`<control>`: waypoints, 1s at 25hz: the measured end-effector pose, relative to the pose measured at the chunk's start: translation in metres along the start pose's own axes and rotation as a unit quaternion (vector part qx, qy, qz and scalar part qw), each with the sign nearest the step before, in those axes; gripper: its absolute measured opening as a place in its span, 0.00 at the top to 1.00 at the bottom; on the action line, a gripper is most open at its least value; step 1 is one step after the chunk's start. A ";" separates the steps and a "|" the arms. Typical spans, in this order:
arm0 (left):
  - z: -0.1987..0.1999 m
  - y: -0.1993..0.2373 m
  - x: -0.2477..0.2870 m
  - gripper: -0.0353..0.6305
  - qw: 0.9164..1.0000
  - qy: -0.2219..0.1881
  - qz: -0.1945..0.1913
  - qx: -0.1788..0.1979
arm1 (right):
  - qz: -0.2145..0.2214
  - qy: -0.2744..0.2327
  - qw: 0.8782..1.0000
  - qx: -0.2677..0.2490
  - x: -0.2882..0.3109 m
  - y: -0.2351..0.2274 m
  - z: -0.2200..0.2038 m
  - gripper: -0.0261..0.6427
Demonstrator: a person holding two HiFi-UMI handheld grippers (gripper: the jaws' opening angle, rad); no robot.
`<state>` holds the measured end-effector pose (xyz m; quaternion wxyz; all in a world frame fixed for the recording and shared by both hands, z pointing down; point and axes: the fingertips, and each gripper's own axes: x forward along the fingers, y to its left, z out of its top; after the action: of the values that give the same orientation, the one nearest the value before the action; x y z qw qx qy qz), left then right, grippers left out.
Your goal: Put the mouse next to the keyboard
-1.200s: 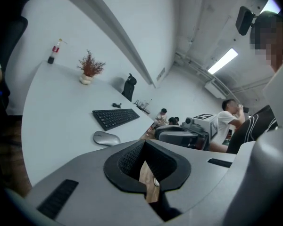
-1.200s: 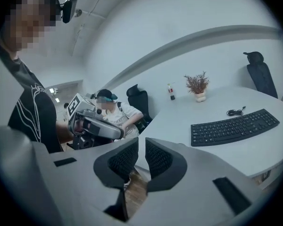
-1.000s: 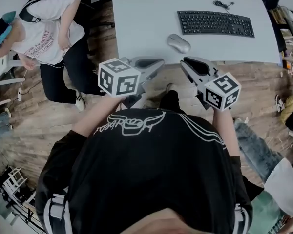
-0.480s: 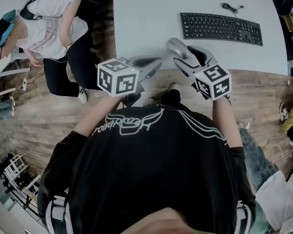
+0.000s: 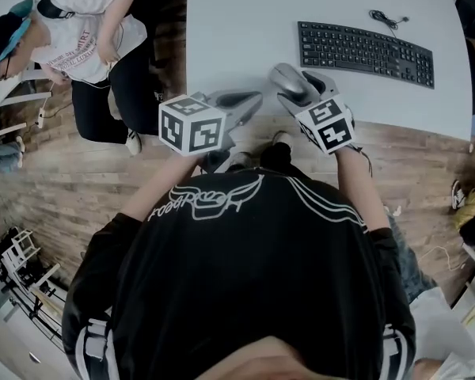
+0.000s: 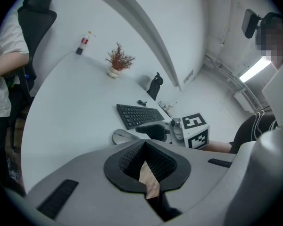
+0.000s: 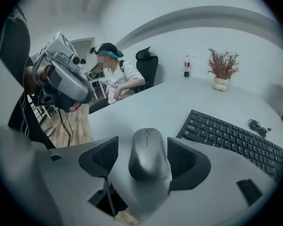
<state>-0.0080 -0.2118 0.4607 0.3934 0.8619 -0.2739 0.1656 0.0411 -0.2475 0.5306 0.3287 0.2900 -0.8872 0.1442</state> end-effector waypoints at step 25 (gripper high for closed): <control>-0.002 0.012 -0.004 0.94 0.997 -0.042 0.040 -0.046 | -0.012 0.072 0.997 -0.021 0.029 -0.009 -0.014 0.55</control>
<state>-0.0182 -0.2156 0.4670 0.4141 0.8372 -0.3320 0.1318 0.0361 -0.2602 0.5608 0.3990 0.2824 -0.8607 0.1424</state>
